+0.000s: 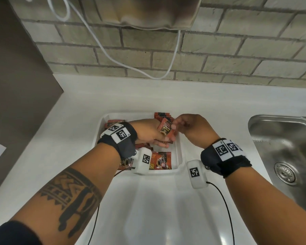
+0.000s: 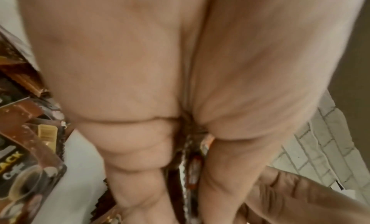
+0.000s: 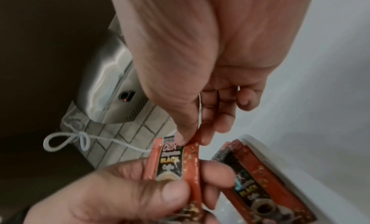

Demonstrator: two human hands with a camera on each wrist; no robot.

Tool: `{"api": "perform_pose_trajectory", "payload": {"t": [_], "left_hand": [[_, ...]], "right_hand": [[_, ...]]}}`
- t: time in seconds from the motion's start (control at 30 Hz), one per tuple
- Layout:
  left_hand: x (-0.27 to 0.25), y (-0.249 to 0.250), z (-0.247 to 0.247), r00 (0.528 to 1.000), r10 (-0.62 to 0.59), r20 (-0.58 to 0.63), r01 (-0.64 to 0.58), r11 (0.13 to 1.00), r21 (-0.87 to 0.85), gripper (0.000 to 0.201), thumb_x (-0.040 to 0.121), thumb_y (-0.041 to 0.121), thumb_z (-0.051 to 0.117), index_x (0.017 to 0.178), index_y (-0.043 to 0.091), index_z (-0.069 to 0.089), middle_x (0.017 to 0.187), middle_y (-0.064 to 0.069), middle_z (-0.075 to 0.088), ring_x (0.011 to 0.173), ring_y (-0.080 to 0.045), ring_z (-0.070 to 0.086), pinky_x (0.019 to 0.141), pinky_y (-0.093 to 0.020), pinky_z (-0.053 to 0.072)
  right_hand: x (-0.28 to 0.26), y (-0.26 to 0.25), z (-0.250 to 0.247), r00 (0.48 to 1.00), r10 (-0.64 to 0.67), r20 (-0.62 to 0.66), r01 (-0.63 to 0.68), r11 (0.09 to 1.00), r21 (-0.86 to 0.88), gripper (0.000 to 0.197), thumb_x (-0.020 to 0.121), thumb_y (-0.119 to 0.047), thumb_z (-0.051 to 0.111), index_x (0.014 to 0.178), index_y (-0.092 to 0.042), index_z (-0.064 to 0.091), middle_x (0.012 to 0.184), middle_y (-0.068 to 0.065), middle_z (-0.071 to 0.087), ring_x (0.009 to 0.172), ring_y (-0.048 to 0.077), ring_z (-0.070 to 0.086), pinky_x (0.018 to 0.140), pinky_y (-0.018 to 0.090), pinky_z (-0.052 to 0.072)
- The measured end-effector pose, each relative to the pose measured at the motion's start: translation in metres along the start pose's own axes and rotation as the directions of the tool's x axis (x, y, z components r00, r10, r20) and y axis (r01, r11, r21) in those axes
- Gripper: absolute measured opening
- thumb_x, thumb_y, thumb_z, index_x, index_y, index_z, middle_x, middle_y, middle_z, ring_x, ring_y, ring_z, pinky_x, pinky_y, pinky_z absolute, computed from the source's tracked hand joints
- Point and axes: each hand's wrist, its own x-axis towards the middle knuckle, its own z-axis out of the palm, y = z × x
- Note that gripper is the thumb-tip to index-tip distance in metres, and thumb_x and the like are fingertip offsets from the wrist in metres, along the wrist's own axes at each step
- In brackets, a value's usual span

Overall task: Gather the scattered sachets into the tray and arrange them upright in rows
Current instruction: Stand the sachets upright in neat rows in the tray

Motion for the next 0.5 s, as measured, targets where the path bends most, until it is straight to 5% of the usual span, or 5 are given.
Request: {"api": "perform_pose_trajectory", "payload": {"t": [0.1,0.27,0.37,0.5], "left_hand": [[-0.007,0.005,0.0,0.996,0.055,-0.068,-0.049,0.995,0.086,0.019,0.096,0.003,0.065,0.115,0.001,0.068,0.108,-0.006,0.075,0.093,-0.009,0.074,0.078,-0.016,0.057],[-0.008,0.002,0.002,0.946,0.169,-0.277,-0.089,0.956,0.28,0.022,0.078,0.015,0.087,0.097,0.01,0.076,0.091,-0.003,0.079,0.084,-0.015,0.076,0.081,-0.027,0.061],[-0.008,0.001,0.006,0.912,0.211,-0.352,-0.075,0.929,0.362,0.018,0.074,0.019,0.09,0.075,0.018,0.072,0.066,0.01,0.072,0.067,-0.012,0.071,0.062,-0.02,0.055],[-0.008,0.002,0.002,0.886,0.171,-0.43,0.112,0.823,0.557,0.034,0.072,0.043,0.089,0.073,0.017,0.066,0.071,0.006,0.066,0.064,-0.014,0.06,0.057,-0.025,0.042]], "right_hand": [[0.0,-0.011,-0.007,1.0,-0.022,-0.02,0.023,0.996,0.082,0.01,0.091,-0.025,0.072,0.082,-0.03,0.069,0.087,0.0,0.073,0.077,0.009,0.061,0.072,0.024,0.046],[-0.002,-0.025,-0.012,0.996,-0.092,0.018,0.092,0.995,-0.029,0.012,0.092,-0.023,0.069,0.084,-0.032,0.067,0.083,-0.009,0.067,0.076,0.004,0.057,0.07,0.015,0.043],[-0.003,-0.028,-0.012,0.997,-0.08,0.003,0.08,0.995,-0.057,0.012,0.091,-0.021,0.07,0.082,-0.03,0.068,0.08,-0.012,0.066,0.074,0.002,0.056,0.067,0.013,0.041],[-0.004,-0.027,-0.006,0.996,-0.082,-0.039,0.076,0.987,-0.144,0.009,0.091,-0.017,0.066,0.085,-0.024,0.07,0.081,-0.012,0.065,0.074,0.001,0.056,0.066,0.013,0.039]]}}
